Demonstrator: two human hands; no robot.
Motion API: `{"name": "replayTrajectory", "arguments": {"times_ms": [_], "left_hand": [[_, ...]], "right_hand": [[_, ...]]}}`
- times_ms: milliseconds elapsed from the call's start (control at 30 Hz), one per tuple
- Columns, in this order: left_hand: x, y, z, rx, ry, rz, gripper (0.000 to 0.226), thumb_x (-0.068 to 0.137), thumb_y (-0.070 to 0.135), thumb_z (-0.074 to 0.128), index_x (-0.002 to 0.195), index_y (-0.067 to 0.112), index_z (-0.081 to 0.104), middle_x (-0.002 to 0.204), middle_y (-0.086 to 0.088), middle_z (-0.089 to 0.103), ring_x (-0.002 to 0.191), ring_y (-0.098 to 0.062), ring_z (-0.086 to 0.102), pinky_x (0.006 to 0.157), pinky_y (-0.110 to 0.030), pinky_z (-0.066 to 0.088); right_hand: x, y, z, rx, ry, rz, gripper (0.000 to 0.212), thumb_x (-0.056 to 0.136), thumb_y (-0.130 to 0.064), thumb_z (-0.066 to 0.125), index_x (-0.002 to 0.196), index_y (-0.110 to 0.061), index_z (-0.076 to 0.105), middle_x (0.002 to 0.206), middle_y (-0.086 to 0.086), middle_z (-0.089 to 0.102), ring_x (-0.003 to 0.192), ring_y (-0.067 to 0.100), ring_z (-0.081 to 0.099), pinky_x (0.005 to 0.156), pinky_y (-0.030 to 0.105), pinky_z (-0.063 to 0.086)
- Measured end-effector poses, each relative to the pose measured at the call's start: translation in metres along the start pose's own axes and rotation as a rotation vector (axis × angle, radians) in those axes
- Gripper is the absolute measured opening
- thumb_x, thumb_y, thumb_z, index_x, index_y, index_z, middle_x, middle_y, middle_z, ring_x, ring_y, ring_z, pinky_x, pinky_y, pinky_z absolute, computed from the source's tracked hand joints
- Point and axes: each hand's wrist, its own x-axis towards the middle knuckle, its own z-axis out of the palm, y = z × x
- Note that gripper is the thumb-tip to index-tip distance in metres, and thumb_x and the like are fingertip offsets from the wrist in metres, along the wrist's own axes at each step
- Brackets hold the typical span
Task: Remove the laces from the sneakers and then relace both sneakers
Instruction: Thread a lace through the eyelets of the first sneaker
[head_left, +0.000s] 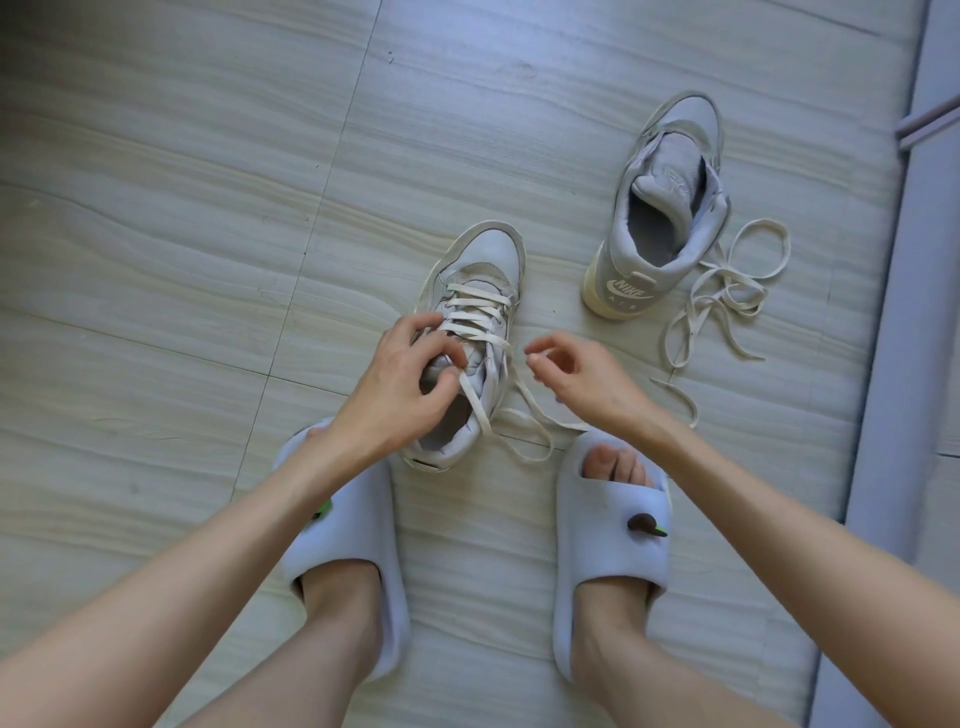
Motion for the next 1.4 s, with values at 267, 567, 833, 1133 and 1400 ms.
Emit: {"name": "replayTrajectory", "arguments": {"times_ms": [267, 567, 833, 1133, 1400], "left_hand": [[-0.003, 0.001, 0.001, -0.001, 0.004, 0.012, 0.01, 0.087, 0.008, 0.058, 0.095, 0.013, 0.063, 0.137, -0.005, 0.042, 0.133, -0.015, 0.035, 0.108, -0.029, 0.027], [-0.003, 0.014, 0.003, 0.008, 0.171, -0.108, 0.013, 0.09, 0.011, 0.055, 0.092, 0.015, 0.068, 0.112, -0.001, 0.053, 0.112, -0.02, 0.045, 0.088, -0.011, 0.024], [0.004, 0.079, -0.002, -0.22, -0.096, -0.148, 0.025, 0.095, 0.019, 0.046, 0.097, 0.019, 0.071, 0.084, 0.011, 0.066, 0.076, -0.001, 0.052, 0.068, -0.019, 0.036], [0.012, 0.082, -0.02, -1.569, -0.202, -0.4, 0.041, 0.083, 0.015, 0.049, 0.122, 0.023, 0.049, 0.123, -0.014, 0.063, 0.111, -0.025, 0.062, 0.096, -0.034, 0.048], [0.022, 0.06, -0.05, -1.829, -0.066, -0.394, 0.02, 0.082, 0.002, 0.045, 0.084, 0.003, 0.066, 0.122, -0.017, 0.062, 0.113, -0.031, 0.061, 0.091, -0.045, 0.051]], "right_hand": [[0.02, -0.017, 0.004, -0.049, -0.101, -0.077, 0.022, 0.094, -0.029, 0.053, 0.078, -0.015, 0.057, 0.092, 0.003, 0.055, 0.086, 0.01, 0.048, 0.072, 0.022, 0.034], [-0.038, 0.005, -0.05, 0.399, -0.232, -0.045, 0.031, 0.082, -0.041, 0.054, 0.07, -0.014, 0.06, 0.054, -0.004, 0.053, 0.063, 0.017, 0.052, 0.075, 0.035, 0.04], [-0.055, -0.009, -0.071, 0.525, -0.195, -0.217, 0.023, 0.084, -0.03, 0.052, 0.089, -0.014, 0.067, 0.059, -0.001, 0.057, 0.064, 0.016, 0.05, 0.072, 0.039, 0.037], [-0.052, -0.012, -0.057, 0.369, -0.214, -0.222, 0.025, 0.096, -0.013, 0.045, 0.082, -0.012, 0.065, 0.063, -0.005, 0.062, 0.065, 0.004, 0.057, 0.069, 0.011, 0.044], [-0.043, 0.009, -0.049, 0.221, -0.199, -0.165, 0.022, 0.097, -0.008, 0.046, 0.085, -0.015, 0.063, 0.064, -0.006, 0.061, 0.067, 0.005, 0.056, 0.077, 0.019, 0.045]]}}
